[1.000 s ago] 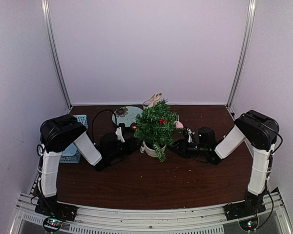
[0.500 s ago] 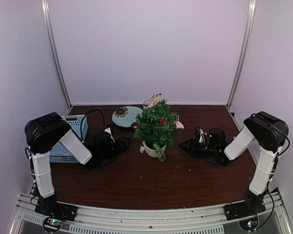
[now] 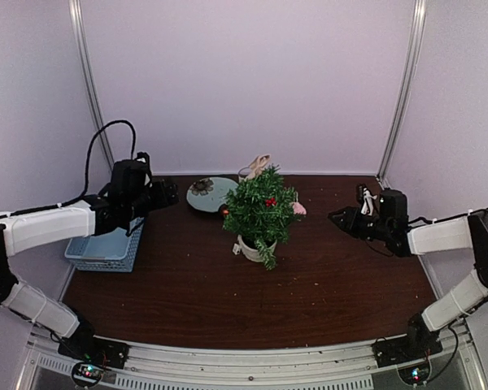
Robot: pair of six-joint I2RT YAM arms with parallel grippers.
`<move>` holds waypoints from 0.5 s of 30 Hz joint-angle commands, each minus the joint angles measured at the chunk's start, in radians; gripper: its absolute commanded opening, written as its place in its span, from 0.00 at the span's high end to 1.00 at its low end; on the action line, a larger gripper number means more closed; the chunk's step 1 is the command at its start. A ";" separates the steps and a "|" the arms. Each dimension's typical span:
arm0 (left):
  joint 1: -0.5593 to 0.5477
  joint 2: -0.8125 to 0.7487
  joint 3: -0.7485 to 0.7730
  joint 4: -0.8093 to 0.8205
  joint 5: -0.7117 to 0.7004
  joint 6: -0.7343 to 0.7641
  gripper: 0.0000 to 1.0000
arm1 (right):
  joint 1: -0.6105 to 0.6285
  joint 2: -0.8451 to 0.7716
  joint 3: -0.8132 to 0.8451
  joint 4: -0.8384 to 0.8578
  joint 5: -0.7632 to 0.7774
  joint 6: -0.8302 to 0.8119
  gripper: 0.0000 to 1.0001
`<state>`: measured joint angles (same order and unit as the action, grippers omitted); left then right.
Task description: Decorate the small christmas tree
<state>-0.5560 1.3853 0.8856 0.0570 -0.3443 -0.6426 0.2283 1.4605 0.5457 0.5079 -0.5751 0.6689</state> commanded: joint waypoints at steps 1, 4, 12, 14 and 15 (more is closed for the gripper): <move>0.115 -0.102 0.060 -0.453 -0.017 0.034 0.02 | -0.016 -0.107 0.071 -0.275 0.085 -0.185 0.63; 0.220 -0.187 0.075 -0.676 -0.027 -0.040 0.02 | -0.020 -0.160 0.099 -0.352 0.105 -0.241 0.62; 0.331 -0.254 0.095 -1.026 -0.065 -0.208 0.03 | -0.018 -0.189 0.125 -0.380 0.087 -0.248 0.61; 0.370 -0.217 0.094 -1.053 -0.044 -0.225 0.02 | -0.020 -0.190 0.122 -0.373 0.082 -0.244 0.61; 0.391 -0.197 0.091 -1.054 -0.025 -0.225 0.04 | -0.020 -0.191 0.122 -0.372 0.079 -0.243 0.61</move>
<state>-0.2329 1.1275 0.9554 -0.8497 -0.3885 -0.7944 0.2153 1.2823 0.6498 0.1520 -0.4965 0.4404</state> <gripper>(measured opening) 0.975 0.392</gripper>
